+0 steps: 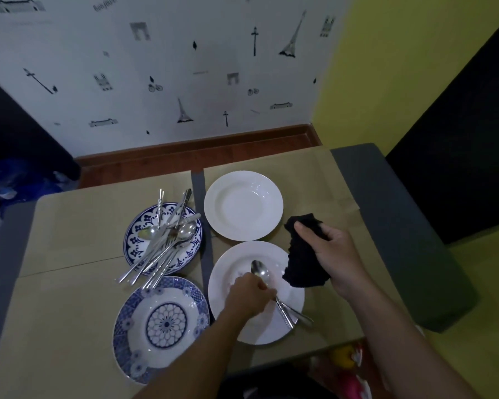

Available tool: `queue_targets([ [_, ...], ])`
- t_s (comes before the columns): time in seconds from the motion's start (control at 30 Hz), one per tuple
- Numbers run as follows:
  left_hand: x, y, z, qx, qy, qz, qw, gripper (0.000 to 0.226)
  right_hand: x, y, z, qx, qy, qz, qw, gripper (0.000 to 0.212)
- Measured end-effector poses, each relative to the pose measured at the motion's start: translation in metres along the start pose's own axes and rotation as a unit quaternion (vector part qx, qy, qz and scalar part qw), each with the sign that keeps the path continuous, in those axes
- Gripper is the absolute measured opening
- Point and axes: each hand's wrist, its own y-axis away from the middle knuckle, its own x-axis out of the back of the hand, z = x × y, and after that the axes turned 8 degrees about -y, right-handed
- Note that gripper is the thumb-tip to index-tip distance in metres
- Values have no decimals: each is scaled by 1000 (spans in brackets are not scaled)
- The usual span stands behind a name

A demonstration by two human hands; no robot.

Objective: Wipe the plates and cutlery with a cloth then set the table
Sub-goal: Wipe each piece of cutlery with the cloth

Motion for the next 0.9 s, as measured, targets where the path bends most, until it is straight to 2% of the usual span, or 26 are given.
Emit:
queue_targets([
  [0.3, -29, -2, 24, 84, 36, 48, 995, 14, 25, -21, 0, -11, 15, -52, 998, 20],
  [0.53, -38, -9, 28, 158, 89, 77, 980, 33, 29, -34, -3, -16, 24, -88, 996, 20],
  [0.67, -42, -12, 33, 193, 110, 78, 972, 33, 30, -39, -4, -20, 43, -102, 994, 20],
  [0.77, -44, -16, 36, 201, 121, 74, 969, 24, 31, -41, -6, -22, 52, -112, 992, 18],
  [0.9, -38, -14, 37, 174, 154, 69, 970, 17, 32, -46, -5, -16, 65, -121, 990, 19],
])
